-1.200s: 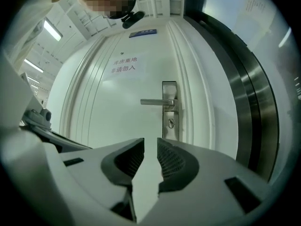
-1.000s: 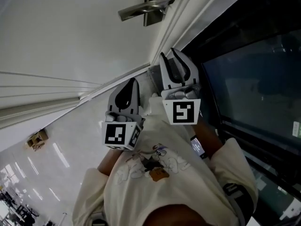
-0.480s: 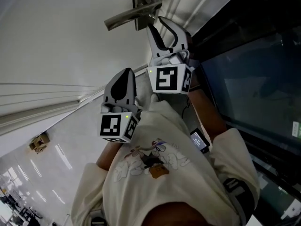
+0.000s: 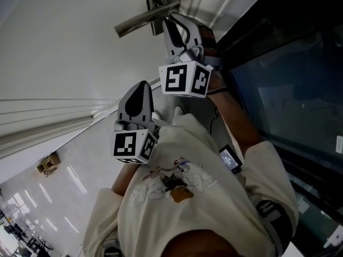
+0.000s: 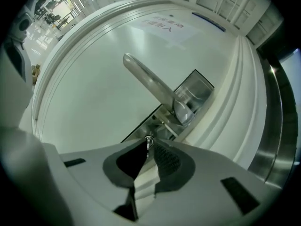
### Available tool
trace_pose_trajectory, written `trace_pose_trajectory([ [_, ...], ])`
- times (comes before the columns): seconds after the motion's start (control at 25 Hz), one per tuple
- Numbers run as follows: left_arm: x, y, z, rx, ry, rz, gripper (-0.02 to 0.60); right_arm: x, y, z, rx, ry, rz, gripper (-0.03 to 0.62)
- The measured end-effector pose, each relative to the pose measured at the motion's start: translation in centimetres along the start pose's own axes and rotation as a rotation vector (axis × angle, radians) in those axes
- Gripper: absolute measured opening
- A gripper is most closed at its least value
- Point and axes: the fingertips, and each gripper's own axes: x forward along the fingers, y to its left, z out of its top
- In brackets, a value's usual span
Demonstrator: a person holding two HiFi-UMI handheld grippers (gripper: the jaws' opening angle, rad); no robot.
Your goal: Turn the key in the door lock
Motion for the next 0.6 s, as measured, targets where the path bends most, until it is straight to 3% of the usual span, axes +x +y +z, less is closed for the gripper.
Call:
trace_pose_trajectory([
  [0.12,0.0,-0.3,0.1,-0.002,0.003,0.002,0.006,-0.1,-0.1,0.1,-0.008,-0.006,0.006,0.017],
  [0.24,0.0,-0.5,0.1,-0.002,0.002,0.003,0.006,-0.2,-0.5,0.1,0.105,-0.026,0.014,0.014],
  [0.36,-0.1,-0.3,0.0,-0.001,0.004,0.008,0.006,-0.1,-0.7,0.0,0.351,-0.054,0.074,0.014],
  [0.6,0.1,-0.1,-0.1,-0.001,0.008,0.009,0.006,0.2,-1.4,-1.0,0.984,-0.087,0.194,0.017],
])
